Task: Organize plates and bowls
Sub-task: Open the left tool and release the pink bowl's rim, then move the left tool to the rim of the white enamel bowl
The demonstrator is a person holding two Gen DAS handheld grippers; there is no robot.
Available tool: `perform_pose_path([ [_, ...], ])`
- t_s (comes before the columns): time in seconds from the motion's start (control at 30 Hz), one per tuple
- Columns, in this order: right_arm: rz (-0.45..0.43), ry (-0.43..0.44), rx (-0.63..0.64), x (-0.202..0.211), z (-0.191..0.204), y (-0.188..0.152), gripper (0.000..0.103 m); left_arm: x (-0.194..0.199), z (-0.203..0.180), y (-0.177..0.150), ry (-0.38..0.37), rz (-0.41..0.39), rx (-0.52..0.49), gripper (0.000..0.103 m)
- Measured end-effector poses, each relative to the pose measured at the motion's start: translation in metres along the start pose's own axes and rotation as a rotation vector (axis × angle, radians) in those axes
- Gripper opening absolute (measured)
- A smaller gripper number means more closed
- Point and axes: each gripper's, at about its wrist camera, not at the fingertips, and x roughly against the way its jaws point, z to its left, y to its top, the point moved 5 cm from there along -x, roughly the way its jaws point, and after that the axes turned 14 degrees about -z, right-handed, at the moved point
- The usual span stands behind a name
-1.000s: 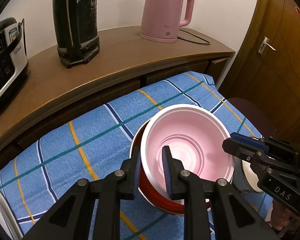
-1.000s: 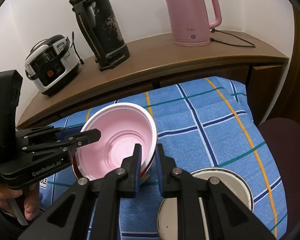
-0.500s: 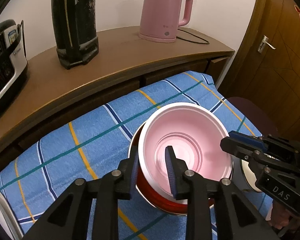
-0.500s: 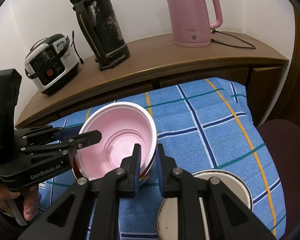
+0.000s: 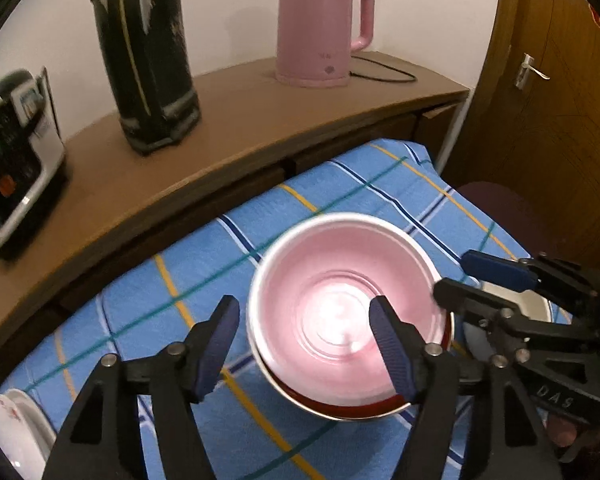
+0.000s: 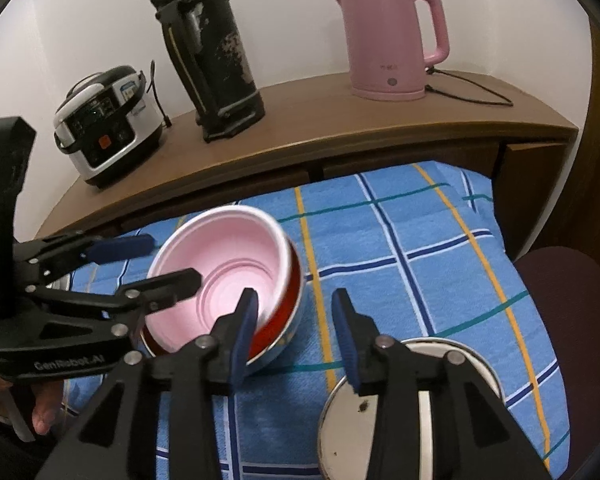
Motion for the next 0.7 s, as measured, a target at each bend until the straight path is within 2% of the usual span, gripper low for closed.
perform_pose_path([
  [0.2, -0.053, 0.0, 0.004, 0.018, 0.0, 0.009, 0.039, 0.009, 0.009, 0.009, -0.015, -0.028, 0.045, 0.07],
  [0.33, -0.096, -0.04, 0.018, 0.04, -0.013, 0.013, 0.039, 0.016, 0.001, 0.011, -0.047, -0.042, 0.059, 0.07],
  [0.57, -0.137, -0.151, 0.007, 0.077, -0.056, 0.007, 0.039, 0.035, -0.048, 0.004, -0.161, -0.073, 0.019, 0.07],
  [0.7, -0.116, -0.191, 0.004, 0.087, -0.078, -0.007, 0.039, 0.044, -0.082, -0.002, -0.217, -0.094, -0.028, 0.07],
])
